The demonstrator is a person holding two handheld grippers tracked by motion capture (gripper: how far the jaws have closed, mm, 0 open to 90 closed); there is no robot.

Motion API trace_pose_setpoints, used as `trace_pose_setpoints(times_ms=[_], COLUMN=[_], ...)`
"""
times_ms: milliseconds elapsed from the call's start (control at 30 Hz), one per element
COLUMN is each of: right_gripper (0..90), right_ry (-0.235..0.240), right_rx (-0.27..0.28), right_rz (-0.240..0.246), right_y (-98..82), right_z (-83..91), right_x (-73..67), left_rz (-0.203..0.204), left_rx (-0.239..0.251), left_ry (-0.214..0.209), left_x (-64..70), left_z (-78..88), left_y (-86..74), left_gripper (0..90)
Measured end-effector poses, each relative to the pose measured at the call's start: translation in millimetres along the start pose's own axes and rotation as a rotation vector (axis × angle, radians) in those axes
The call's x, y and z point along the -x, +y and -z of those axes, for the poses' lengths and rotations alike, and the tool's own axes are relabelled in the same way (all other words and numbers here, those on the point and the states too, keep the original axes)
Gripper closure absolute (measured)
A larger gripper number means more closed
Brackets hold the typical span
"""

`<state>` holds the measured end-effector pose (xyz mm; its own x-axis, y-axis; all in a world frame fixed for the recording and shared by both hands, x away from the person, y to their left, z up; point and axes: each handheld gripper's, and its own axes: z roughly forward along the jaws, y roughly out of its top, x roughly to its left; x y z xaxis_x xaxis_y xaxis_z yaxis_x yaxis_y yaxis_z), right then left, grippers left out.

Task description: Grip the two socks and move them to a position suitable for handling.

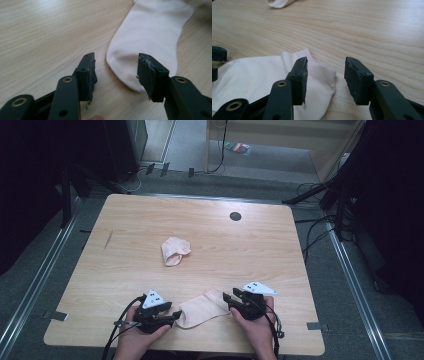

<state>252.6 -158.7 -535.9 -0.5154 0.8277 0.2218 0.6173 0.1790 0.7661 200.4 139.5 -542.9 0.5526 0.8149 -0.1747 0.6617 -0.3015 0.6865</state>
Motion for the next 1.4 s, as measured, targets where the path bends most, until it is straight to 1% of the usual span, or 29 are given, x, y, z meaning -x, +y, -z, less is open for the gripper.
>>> trace_pose_setpoints(times_ms=[67,100,133,167,200,233,267,300,333,367,400,433,500,600,667,700,767,833,867,1033,1067,1133,1167,1233,1267,1300,1333,1367,1400], right_gripper=[54.8,55.2,55.5,56.3,57.5,59.2,62.6,67.4,73.9,80.1,85.2,87.6,88.5,88.8,88.9,88.9,88.9,88.9,88.9,89.3,89.3,89.3,89.3,89.1,88.2,84.1,72.8,61.0,54.5], right_ry=[-0.003,-0.008,-0.015,-0.020,-0.022,-0.026,-0.034,-0.050,-0.053,-0.049,-0.041,-0.034,-0.009,0.007,0.017,0.021,0.046,0.058,0.057,0.044,0.043,0.047,0.045,0.046,0.048,0.052,0.052,0.046,0.041], right_rx=[-0.010,-0.017,-0.026,-0.029,-0.037,-0.042,-0.047,-0.052,-0.059,-0.061,-0.063,-0.058,-0.045,-0.017,-0.007,-0.005,0.003,0.013,0.012,0.005,0.002,-0.005,-0.014,-0.021,-0.024,-0.029,-0.018,0.004,0.021], right_rz=[0.002,0.009,0.019,0.028,0.038,0.046,0.055,0.066,0.070,0.068,0.059,0.051,0.022,-0.020,-0.042,-0.052,-0.090,-0.115,-0.121,-0.122,-0.124,-0.130,-0.141,-0.141,-0.139,-0.128,-0.115,-0.103,-0.098], right_y=[-1.4,-2.0,-2.5,-2.8,-3.3,-3.7,-4.4,-5.1,-5.8,-6.3,-6.1,-5.6,-3.8,-1.8,-2.1,-2.6,-4.6,-6.6,-7.4,-9.4,-9.7,-10.9,-11.9,-14.1,-14.5,-14.9,-15.1,-15.0,-14.2], right_z=[-3.4,-4.9,-6.6,-7.8,-9.5,-10.7,-11.9,-12.7,-13.4,-13.4,-13.1,-12.0,-7.8,2.0,6.6,9.0,13.6,16.2,17.3,18.5,18.0,15.2,14.0,10.7,10.1,9.2,8.8,9.0,9.1], right_x=[-0.5,-0.9,-1.7,-2.0,-2.7,-3.4,-4.8,-6.1,-7.0,-7.5,-7.8,-7.5,-7.3,-7.3,-8.1,-8.5,-10.0,-11.4,-12.4,-14.3,-14.0,-13.4,-13.6,-13.6,-14.0,-14.5,-15.4,-16.0,-15.8], left_rz=[-0.012,-0.025,-0.036,-0.058,-0.070,-0.081,-0.081,-0.080,-0.086,-0.100,-0.112,-0.114,-0.105,-0.107,-0.100,-0.103,-0.095,-0.087,-0.085,-0.082,-0.078,-0.082,-0.081,-0.085,-0.083,-0.070,-0.063,-0.048,-0.027], left_rx=[-0.005,-0.007,-0.006,-0.004,-0.002,0.006,0.008,0.020,0.024,0.027,0.032,0.034,0.050,0.067,0.086,0.088,0.104,0.101,0.102,0.081,0.083,0.070,0.069,0.067,0.067,0.071,0.069,0.077,0.093], left_ry=[0.040,0.068,0.074,0.095,0.103,0.108,0.099,0.087,0.069,0.061,0.056,0.043,0.035,0.033,0.040,0.045,0.053,0.057,0.060,0.047,0.049,0.044,0.043,0.042,0.045,0.042,0.044,0.058,0.065], left_x=[3.7,6.3,7.5,9.3,10.3,11.4,11.8,12.1,12.3,12.2,11.3,9.3,3.6,-8.0,-16.2,-20.4,-27.8,-34.0,-36.7,-45.8,-45.7,-46.2,-45.7,-45.0,-44.8,-44.6,-45.0,-45.3,-46.5], left_z=[0.1,-0.3,-0.6,-0.9,-1.2,-1.8,-2.0,-2.9,-3.2,-3.0,-3.1,-2.9,-0.6,7.1,13.0,15.8,19.8,21.1,20.8,18.6,17.2,14.8,13.8,11.9,11.3,10.1,9.4,8.8,9.1], left_y=[-0.4,-0.3,-0.7,-1.5,-2.0,-2.7,-3.1,-3.7,-4.3,-4.9,-5.1,-4.7,-2.7,2.9,6.1,7.8,10.2,11.6,11.7,10.9,10.3,9.6,9.1,8.2,7.7,6.8,6.2,5.7,5.2], left_gripper=[49.7,54.0,57.4,59.6,63.6,67.4,71.5,77.6,84.5,90.0,90.0,90.0,90.0,90.0,90.0,90.0,90.0,90.0,90.0,90.0,90.0,90.0,90.0,90.0,90.0,90.0,88.5,77.9,67.6])
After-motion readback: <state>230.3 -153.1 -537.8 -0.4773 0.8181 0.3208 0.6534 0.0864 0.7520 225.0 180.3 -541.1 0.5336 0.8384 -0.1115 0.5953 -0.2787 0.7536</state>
